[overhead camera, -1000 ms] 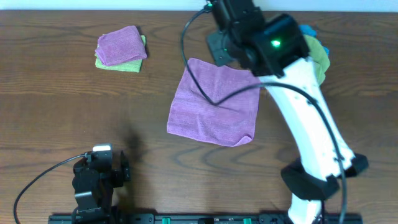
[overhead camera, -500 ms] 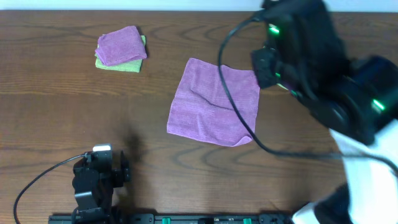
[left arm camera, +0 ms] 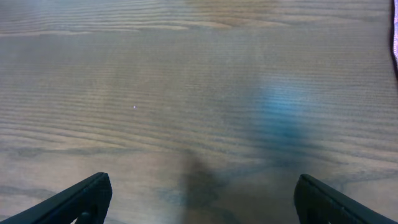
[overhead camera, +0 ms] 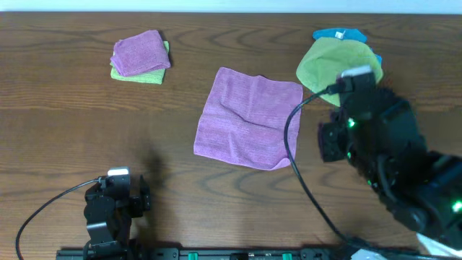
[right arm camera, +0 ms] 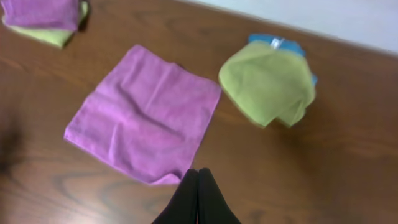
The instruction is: Fold the cloth
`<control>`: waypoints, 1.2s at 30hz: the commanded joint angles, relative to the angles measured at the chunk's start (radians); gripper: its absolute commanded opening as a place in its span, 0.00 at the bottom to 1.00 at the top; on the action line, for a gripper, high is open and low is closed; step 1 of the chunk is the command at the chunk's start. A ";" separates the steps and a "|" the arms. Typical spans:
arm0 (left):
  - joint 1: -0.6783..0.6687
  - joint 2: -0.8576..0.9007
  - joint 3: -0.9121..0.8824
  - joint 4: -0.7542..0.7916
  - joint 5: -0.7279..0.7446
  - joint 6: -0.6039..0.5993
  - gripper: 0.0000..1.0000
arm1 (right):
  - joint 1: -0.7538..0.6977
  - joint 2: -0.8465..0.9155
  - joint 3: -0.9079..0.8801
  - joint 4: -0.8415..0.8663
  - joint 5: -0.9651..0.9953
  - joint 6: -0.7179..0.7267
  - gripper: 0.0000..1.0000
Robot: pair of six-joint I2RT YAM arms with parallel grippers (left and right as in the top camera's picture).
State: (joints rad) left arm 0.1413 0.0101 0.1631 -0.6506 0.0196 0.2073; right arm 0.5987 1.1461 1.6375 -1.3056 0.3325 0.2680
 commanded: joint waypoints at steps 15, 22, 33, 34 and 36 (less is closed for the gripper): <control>0.002 -0.006 -0.007 -0.005 -0.004 0.006 0.95 | -0.153 -0.294 -0.699 0.248 -0.228 0.169 0.02; 0.002 -0.006 -0.007 -0.005 -0.004 0.006 0.95 | -0.153 -0.324 -0.909 0.448 -0.319 0.190 0.02; 0.002 -0.006 -0.007 -0.005 -0.004 0.006 0.95 | -0.152 -0.114 -1.036 0.668 -0.355 0.195 0.01; 0.002 -0.006 -0.007 -0.005 -0.004 0.006 0.95 | -0.152 -0.074 -1.036 0.695 -0.366 0.195 0.01; 0.002 -0.006 -0.007 -0.005 -0.004 0.006 0.95 | -0.151 -0.026 -1.036 0.743 -0.367 0.195 0.01</control>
State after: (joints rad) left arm 0.1413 0.0101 0.1631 -0.6518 0.0196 0.2073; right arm 0.4530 1.0733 0.6071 -0.5919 -0.0158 0.4564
